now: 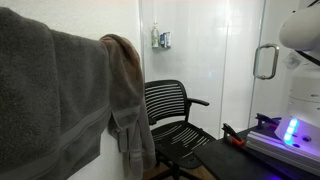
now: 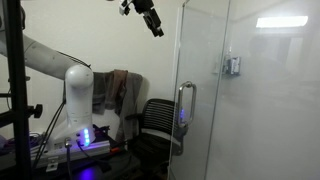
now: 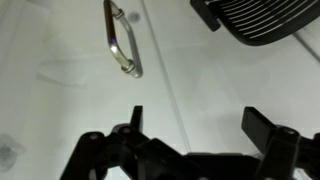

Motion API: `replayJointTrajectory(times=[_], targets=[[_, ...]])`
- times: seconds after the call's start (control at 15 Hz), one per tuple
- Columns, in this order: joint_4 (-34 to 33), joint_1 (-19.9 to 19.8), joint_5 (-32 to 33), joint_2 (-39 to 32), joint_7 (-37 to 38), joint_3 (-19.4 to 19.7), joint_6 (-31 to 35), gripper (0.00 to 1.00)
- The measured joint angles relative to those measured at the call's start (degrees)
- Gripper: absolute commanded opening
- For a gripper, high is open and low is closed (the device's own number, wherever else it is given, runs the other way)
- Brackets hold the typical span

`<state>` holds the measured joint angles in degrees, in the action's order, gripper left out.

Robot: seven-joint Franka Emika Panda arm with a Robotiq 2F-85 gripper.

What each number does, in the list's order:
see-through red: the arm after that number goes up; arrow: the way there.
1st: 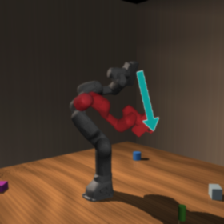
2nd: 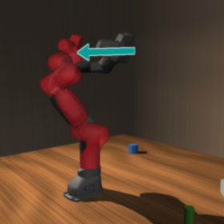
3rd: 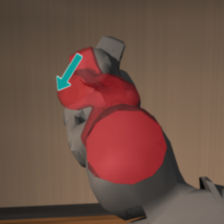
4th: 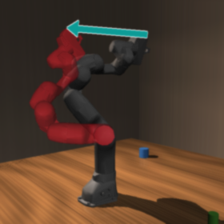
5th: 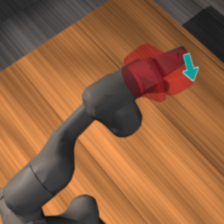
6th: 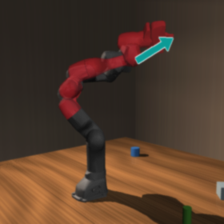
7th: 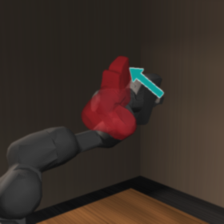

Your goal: Close the shower door

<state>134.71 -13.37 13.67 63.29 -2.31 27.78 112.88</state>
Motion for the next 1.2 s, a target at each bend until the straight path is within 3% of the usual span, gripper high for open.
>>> replayJointTrajectory(times=[0.27,0.47,0.6,0.73,1.0,1.2], targets=[[5.0,5.7,14.7,0.1,1.5,8.1,19.3,1.00],[8.4,11.7,27.2,0.8,11.0,15.4,33.3,1.00],[10.1,12.8,31.1,0.8,15.0,18.1,37.9,1.00],[10.4,12.5,29.1,0.7,14.1,18.0,38.5,1.00],[10.4,10.2,16.3,-5.1,12.0,16.4,41.7,1.00],[10.7,8.3,6.4,-12.3,12.0,12.8,46.1,1.00]])
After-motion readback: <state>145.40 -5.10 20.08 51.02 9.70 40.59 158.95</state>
